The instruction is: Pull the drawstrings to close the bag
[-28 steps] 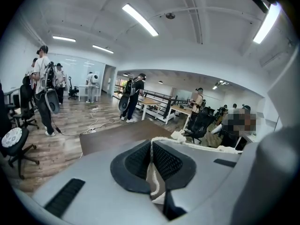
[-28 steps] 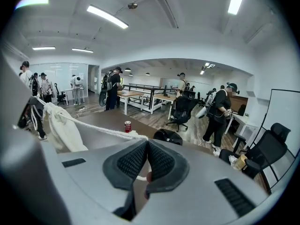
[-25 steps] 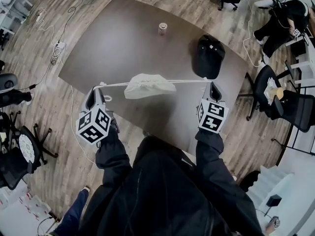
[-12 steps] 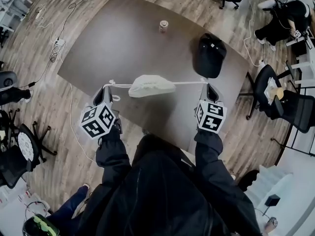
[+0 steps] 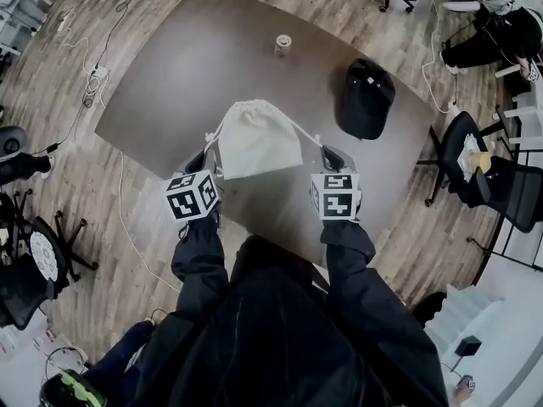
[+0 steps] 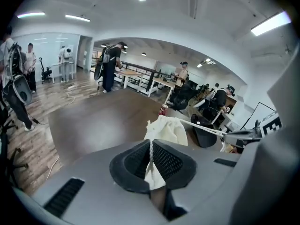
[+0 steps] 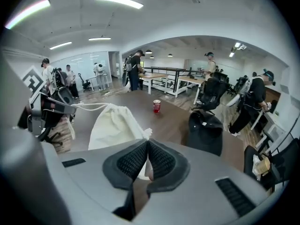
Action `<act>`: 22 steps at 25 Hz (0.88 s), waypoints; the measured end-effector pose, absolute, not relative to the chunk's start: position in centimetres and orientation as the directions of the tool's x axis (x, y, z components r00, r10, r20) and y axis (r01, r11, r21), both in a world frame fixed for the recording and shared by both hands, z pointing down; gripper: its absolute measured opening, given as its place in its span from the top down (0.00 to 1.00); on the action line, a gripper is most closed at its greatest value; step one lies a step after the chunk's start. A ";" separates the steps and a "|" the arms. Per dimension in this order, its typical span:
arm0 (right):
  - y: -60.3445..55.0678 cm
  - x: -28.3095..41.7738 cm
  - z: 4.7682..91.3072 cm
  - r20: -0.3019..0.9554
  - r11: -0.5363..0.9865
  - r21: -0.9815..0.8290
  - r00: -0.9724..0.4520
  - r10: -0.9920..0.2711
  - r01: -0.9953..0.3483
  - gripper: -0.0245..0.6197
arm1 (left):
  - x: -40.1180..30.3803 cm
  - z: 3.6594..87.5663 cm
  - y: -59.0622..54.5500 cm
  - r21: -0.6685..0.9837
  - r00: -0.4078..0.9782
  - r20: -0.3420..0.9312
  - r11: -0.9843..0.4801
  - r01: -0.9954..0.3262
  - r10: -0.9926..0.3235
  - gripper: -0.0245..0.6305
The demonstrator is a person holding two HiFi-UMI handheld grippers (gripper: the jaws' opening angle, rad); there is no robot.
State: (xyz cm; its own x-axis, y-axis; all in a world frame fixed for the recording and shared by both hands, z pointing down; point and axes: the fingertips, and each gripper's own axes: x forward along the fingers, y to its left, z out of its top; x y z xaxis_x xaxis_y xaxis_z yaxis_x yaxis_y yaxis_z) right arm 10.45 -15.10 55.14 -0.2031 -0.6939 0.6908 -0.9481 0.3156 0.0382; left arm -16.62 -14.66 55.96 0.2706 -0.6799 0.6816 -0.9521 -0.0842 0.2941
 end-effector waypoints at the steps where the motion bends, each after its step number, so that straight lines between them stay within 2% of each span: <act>1: -15.1 9.6 56.1 0.707 0.343 0.032 -0.221 -0.672 -0.939 0.92 | -16.2 57.0 -14.7 0.295 0.281 0.698 -0.092 -0.951 -0.659 0.91; 9: -12.8 4.7 61.9 0.805 0.475 -0.052 -0.318 -0.500 -0.878 0.92 | -12.7 64.0 -12.6 0.370 0.367 0.787 -0.097 -0.924 -0.495 0.91; 18: -10.3 2.5 64.6 0.799 0.537 -0.088 -0.381 -0.464 -0.839 0.89 | -11.9 66.9 -10.3 0.370 0.377 0.805 -0.109 -0.923 -0.458 0.90; 19: -10.1 2.2 64.8 0.800 0.538 -0.103 -0.392 -0.455 -0.836 0.85 | -11.6 66.9 -10.2 0.375 0.384 0.802 -0.115 -0.920 -0.458 0.89; 21: -9.7 1.8 65.2 0.801 0.537 -0.133 -0.410 -0.437 -0.833 0.72 | -11.0 67.1 -10.0 0.387 0.401 0.795 -0.128 -0.913 -0.455 0.71; 22: -9.6 1.7 65.3 0.799 0.533 -0.144 -0.416 -0.434 -0.834 0.69 | -10.8 67.1 -9.8 0.390 0.407 0.793 -0.135 -0.911 -0.453 0.69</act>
